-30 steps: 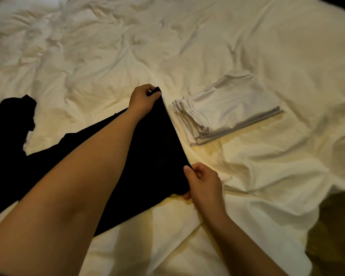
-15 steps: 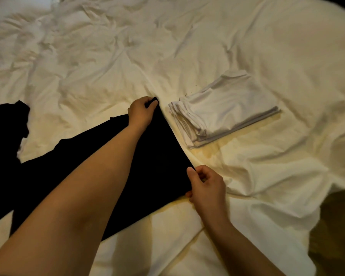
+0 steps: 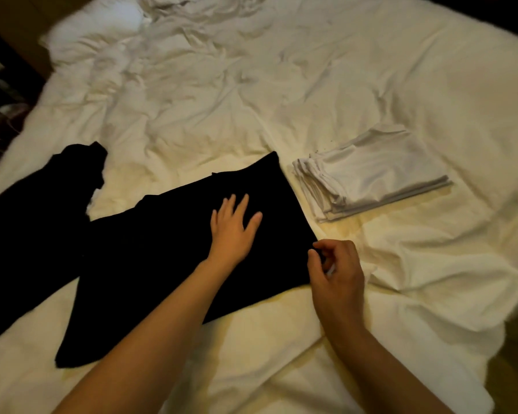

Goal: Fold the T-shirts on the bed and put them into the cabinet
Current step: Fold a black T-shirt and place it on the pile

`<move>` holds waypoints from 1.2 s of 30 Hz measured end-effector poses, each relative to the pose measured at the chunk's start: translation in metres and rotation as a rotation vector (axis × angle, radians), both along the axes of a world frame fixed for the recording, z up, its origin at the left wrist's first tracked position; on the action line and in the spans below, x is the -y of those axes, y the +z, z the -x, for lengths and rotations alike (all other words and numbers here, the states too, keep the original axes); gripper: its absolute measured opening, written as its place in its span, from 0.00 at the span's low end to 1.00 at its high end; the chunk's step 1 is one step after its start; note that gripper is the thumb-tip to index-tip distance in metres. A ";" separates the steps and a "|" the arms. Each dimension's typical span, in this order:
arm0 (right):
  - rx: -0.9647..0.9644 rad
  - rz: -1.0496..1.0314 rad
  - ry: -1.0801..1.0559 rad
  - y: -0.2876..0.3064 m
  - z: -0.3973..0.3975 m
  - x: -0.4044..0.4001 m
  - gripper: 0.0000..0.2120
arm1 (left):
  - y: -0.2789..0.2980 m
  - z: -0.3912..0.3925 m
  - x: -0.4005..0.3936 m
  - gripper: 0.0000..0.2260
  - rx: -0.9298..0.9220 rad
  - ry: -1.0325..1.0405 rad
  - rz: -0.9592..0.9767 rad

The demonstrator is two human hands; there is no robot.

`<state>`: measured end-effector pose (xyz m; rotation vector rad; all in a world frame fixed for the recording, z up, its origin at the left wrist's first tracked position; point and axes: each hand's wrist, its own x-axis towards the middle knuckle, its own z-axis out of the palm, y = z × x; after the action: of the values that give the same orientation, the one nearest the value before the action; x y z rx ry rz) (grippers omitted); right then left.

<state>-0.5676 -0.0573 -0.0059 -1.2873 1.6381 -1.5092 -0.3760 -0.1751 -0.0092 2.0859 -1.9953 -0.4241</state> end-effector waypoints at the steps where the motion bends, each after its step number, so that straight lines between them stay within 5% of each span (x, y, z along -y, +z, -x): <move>1: -0.067 0.043 0.016 -0.003 -0.004 -0.002 0.06 | -0.002 -0.011 -0.018 0.28 0.017 0.022 0.007; 11: -0.551 0.215 0.395 -0.037 -0.051 -0.021 0.14 | -0.018 -0.106 -0.165 0.39 0.057 0.142 0.086; 16: -0.705 0.191 0.554 -0.056 -0.059 -0.022 0.21 | -0.022 -0.144 -0.218 0.26 0.058 0.297 0.280; 22: -0.786 0.180 0.534 -0.057 -0.066 -0.020 0.21 | -0.025 -0.172 -0.252 0.30 -0.008 0.273 0.326; 36: -0.846 0.206 0.397 -0.041 -0.061 -0.021 0.15 | -0.035 -0.195 -0.239 0.07 -0.250 0.425 0.422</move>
<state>-0.5063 -0.0364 -0.0465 -2.4209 1.5410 -0.9420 -0.1810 0.0639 -0.0446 1.9896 -1.3158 -0.1537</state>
